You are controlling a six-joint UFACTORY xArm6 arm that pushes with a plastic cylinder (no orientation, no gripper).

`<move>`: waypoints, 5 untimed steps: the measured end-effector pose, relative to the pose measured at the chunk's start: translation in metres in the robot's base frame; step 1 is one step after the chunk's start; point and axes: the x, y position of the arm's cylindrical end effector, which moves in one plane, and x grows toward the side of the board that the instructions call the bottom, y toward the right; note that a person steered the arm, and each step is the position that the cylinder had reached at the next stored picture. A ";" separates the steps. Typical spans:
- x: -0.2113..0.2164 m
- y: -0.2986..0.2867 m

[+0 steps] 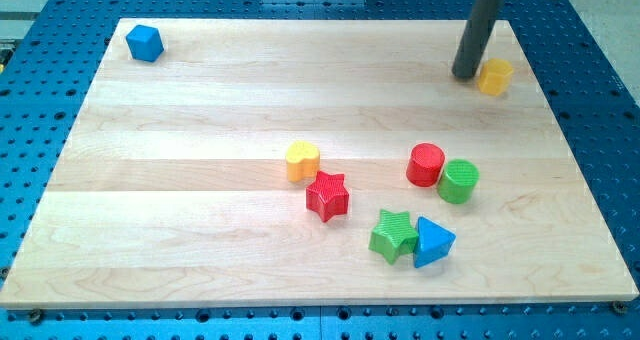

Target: Place the yellow hexagon at the center right side of the board

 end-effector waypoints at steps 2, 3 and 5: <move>-0.030 0.025; 0.028 0.025; 0.087 0.025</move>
